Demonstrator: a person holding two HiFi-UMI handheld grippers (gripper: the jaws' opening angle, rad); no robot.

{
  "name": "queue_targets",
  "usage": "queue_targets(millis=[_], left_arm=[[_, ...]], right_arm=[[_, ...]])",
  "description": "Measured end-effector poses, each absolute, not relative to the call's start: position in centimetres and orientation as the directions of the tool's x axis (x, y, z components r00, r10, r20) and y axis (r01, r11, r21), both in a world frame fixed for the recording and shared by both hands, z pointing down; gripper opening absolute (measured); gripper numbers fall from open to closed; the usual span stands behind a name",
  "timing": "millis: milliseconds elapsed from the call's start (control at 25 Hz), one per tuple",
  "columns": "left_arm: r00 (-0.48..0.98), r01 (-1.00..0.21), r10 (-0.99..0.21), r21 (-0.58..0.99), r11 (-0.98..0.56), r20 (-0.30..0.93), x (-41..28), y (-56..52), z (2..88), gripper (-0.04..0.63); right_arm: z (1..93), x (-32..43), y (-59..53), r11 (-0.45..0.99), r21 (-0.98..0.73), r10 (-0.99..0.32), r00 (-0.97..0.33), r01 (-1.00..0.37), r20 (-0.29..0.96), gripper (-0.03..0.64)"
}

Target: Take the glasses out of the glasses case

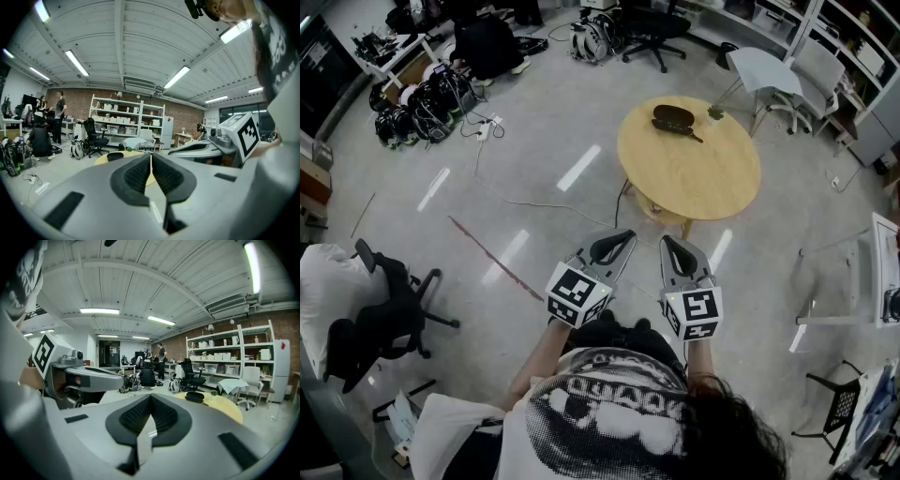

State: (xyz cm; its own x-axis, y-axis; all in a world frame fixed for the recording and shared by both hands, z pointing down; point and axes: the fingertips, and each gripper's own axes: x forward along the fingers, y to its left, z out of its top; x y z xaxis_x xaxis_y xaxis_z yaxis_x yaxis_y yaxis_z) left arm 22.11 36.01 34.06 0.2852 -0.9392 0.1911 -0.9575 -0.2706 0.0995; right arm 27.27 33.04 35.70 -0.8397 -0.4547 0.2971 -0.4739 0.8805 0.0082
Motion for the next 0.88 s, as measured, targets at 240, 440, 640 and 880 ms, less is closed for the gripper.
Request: queue_targets(millis=[240,440,640,880], left_arm=[[0.286,-0.957,-0.941,0.094,-0.273,0.182,20.0,37.0,33.4,0.018],[0.284,-0.958,-0.941,0.101,-0.269,0.185,18.8,38.2,34.1,0.018],[0.272,-0.96,-0.943,0.124,-0.251,0.194,17.3,38.4,35.0,0.018],[0.249,-0.964,-0.948,0.142,-0.224,0.197,15.5,37.0,35.6,0.018]], right_arm=[[35.2,25.2,34.2,0.878,0.004,-0.461,-0.843,-0.479,0.278,-0.006],[35.6,24.2,35.1,0.877,-0.016,-0.46,-0.847,-0.481,0.267,-0.006],[36.3,23.0,34.9,0.878,-0.043,-0.447,-0.849,-0.476,0.281,-0.006],[37.1,21.9,33.1,0.881,-0.042,-0.438,-0.847,-0.471,0.303,-0.006]])
